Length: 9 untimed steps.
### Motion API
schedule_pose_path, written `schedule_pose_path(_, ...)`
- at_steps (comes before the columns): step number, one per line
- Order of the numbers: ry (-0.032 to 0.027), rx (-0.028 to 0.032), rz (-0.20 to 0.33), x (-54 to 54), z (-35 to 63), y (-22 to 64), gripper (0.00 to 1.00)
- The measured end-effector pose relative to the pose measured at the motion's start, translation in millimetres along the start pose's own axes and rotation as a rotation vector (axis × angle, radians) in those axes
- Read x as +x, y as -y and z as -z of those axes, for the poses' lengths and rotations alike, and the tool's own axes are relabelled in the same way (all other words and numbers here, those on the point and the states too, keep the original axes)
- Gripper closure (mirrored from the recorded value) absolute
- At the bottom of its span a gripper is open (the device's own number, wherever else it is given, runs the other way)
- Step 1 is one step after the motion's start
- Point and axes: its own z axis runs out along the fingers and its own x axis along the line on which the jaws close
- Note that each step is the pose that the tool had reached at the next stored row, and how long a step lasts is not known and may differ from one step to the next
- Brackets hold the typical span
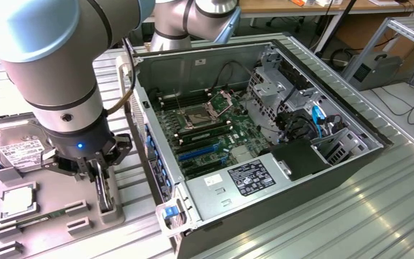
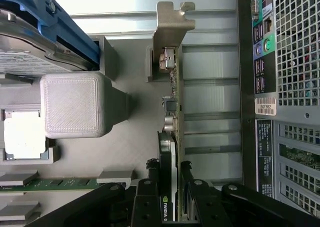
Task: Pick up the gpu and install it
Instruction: 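Pick up the gpu and move the gpu toward the slot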
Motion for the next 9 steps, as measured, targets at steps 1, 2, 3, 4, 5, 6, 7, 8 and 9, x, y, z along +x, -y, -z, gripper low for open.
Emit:
schedule_pose_path(1,-0.0002,0.0002,0.001,0.0,0.2,0.0,0.73)
schedule_pose_path(2,-0.0007,0.0004,0.005,0.1,1.2,0.0,0.73)
schedule_pose_path(3,-0.0006,0.0003,0.007,0.0,1.9,-0.1,0.73)
schedule_pose_path(4,-0.0005,0.0000,0.008,0.0,2.9,-0.1,0.73)
schedule_pose_path(5,-0.0006,0.0001,0.009,0.0,4.9,-0.2,0.73)
schedule_pose_path(6,-0.0006,0.0000,0.011,-0.1,6.9,-0.3,0.73)
schedule_pose_path(7,-0.0007,0.0000,0.012,-0.1,9.0,-0.4,0.73)
schedule_pose_path(8,-0.0008,0.0000,0.013,-0.2,10.6,-0.5,0.73)
schedule_pose_path(9,-0.0008,-0.0001,0.014,-0.2,13.1,-0.6,0.73)
